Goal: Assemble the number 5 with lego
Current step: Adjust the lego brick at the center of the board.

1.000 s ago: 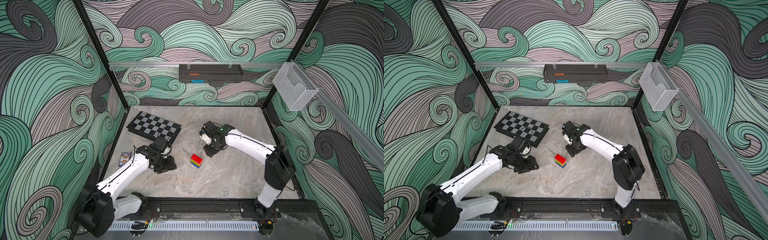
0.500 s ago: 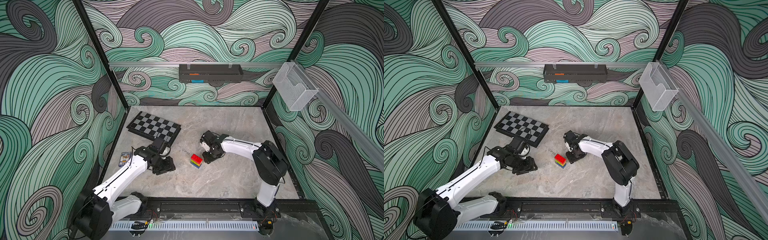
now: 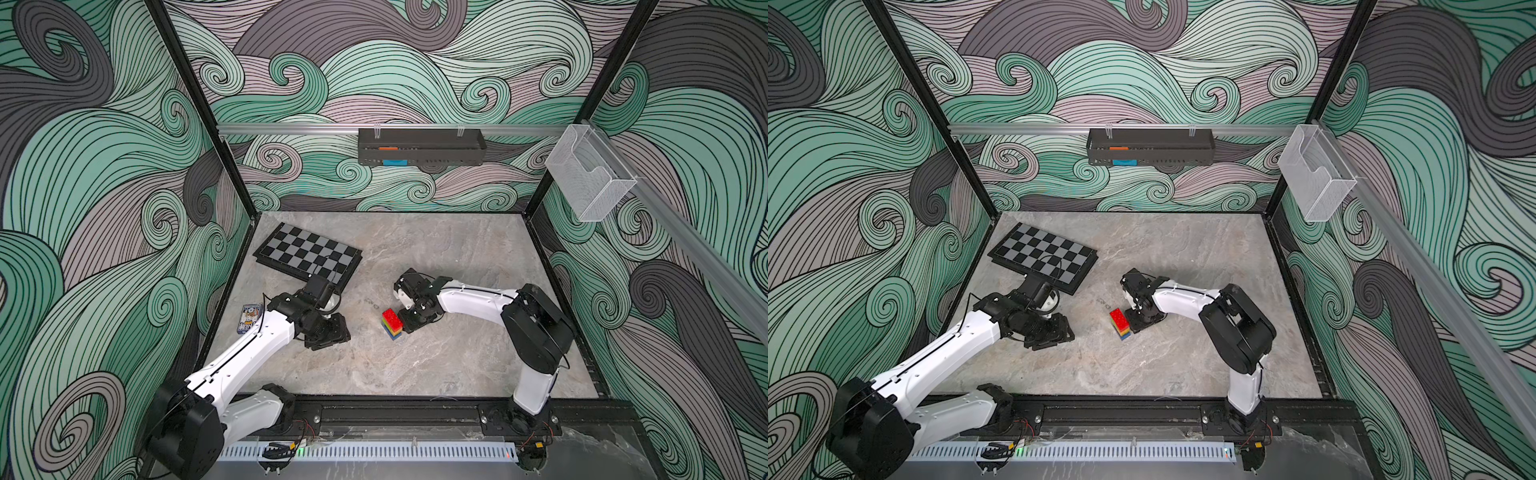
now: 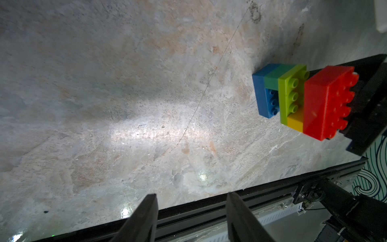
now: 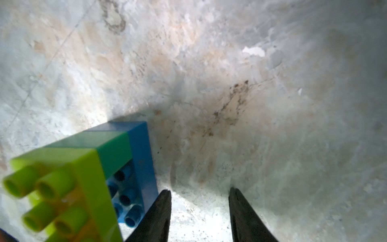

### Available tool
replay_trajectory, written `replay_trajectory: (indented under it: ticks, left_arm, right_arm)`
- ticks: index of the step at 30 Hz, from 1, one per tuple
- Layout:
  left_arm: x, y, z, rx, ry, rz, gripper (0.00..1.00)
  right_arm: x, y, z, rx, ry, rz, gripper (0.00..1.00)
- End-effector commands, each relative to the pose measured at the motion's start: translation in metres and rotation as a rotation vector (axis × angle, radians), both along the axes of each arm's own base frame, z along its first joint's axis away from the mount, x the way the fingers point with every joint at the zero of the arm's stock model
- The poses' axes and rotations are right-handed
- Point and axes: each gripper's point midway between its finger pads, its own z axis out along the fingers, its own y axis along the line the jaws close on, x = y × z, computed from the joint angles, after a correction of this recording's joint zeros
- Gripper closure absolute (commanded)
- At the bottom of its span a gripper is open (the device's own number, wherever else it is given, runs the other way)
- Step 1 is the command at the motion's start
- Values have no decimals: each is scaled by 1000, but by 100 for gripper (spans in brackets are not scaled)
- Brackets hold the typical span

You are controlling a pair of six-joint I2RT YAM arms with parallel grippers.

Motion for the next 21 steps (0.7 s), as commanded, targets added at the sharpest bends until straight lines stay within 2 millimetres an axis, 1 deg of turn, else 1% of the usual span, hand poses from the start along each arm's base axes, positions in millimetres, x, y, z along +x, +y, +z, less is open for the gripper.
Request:
replay_trajectory:
  ticks: [1,4,7,11,15,21]
  left_arm:
    - [-4,3,3,8,-3,-1,44]
    - [-3,2,6,5,-10,-4,44]
    - [-1,-2,12,-6,-28,-16,42]
    - [0,-13,21,-29,-66,-60,38]
    - [1,-30,31,-42,-111,-120,34]
    - [7,-59,43,-62,-182,-201,30]
  right_arm:
    - [-27,9,1,62,79,-21,52]
    - [-40,17,3,105,101,-32,52]
    - [-48,26,6,160,117,-36,51]
    - [-54,26,6,184,125,-34,50]
    - [-57,11,15,189,102,-62,49]
    - [-62,-33,40,213,41,-140,47]
